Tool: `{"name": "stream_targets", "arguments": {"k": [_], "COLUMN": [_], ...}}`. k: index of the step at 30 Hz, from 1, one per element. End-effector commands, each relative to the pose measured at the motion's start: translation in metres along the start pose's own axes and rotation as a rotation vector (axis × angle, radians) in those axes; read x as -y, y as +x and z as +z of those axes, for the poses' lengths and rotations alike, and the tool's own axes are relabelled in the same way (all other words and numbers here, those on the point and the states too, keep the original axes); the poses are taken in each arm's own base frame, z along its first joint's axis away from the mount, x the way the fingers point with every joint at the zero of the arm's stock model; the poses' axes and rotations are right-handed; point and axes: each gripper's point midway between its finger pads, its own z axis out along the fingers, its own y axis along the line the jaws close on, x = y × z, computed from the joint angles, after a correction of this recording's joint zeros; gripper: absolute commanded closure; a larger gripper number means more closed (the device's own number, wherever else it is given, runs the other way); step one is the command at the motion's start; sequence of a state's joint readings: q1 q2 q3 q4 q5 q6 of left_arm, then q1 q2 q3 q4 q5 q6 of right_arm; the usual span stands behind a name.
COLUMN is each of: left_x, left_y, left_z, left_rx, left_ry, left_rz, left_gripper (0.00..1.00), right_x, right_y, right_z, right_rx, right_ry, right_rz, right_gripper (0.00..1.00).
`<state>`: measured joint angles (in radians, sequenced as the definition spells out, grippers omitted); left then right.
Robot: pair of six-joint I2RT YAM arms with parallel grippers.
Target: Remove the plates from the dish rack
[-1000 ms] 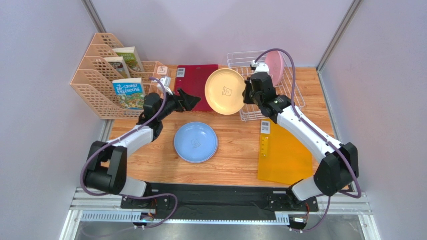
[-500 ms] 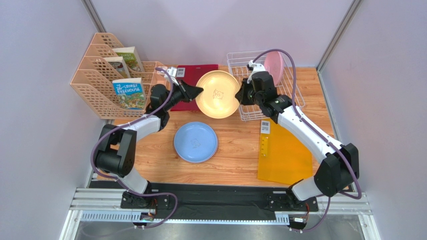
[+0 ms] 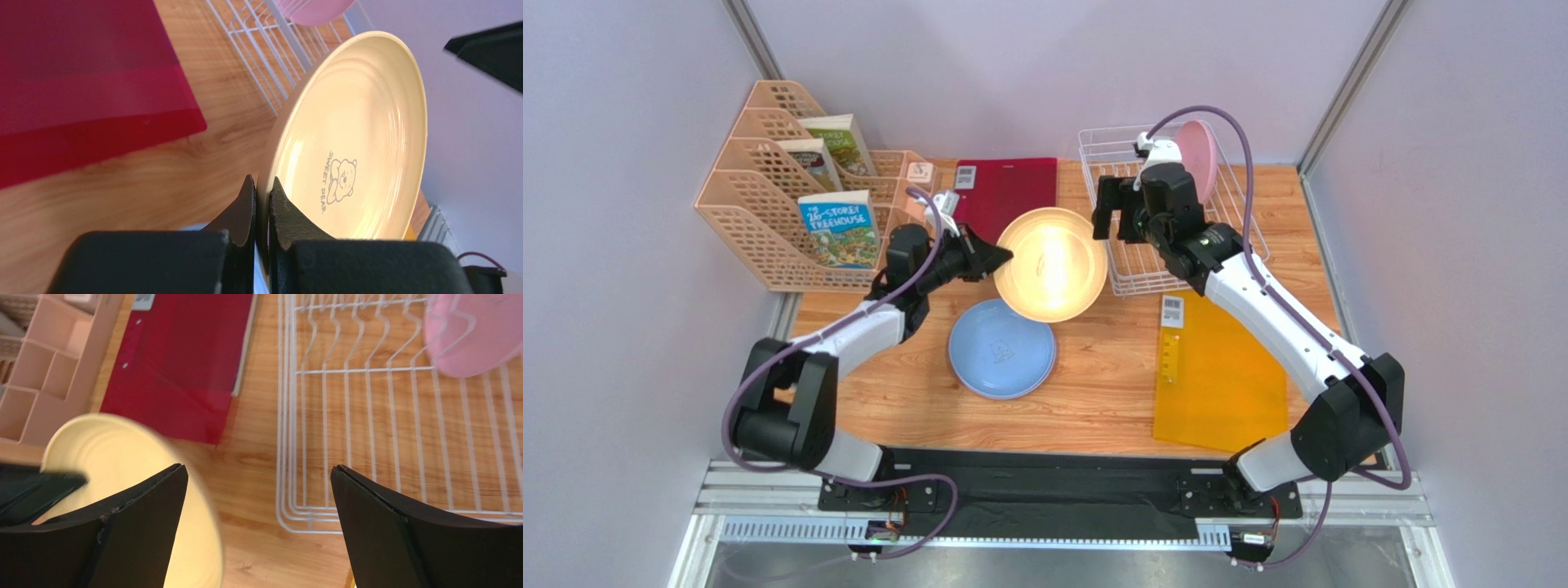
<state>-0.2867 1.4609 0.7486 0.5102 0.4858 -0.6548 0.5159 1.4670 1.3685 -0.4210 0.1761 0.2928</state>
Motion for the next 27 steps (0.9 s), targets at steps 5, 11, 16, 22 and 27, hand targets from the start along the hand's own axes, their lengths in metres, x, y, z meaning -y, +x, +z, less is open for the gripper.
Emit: {"name": "stream_targets", "arguments": {"k": [5, 11, 16, 22, 27], "left_x": [-0.023, -0.053, -0.071, -0.082, -0.089], "left_y": [0.029, 0.068, 0.087, 0.097, 0.103], "left_z": [-0.074, -0.109, -0.123, -0.125, -0.124], "left_rx": [-0.060, -0.064, -0.060, -0.083, -0.101], "left_ry": [-0.283, -0.430, -0.498, -0.536, -0.560], "left_rz": [0.064, -0.004, -0.018, -0.022, -0.024], "left_gripper": [1.00, 1.00, 1.00, 1.00, 0.63], "right_x": [0.078, 0.130, 0.146, 0.157, 0.181], "right_y": [-0.047, -0.063, -0.070, -0.078, -0.069], "right_z": [0.008, 0.030, 0.049, 0.067, 0.090], "right_rx": [0.098, 0.109, 0.099, 0.100, 0.069], "right_ry": [0.352, 0.547, 0.572, 0.586, 0.674], "right_rz": [-0.039, -0.014, -0.002, 0.002, -0.026], "right_gripper": [0.05, 0.04, 0.05, 0.04, 0.04]}}
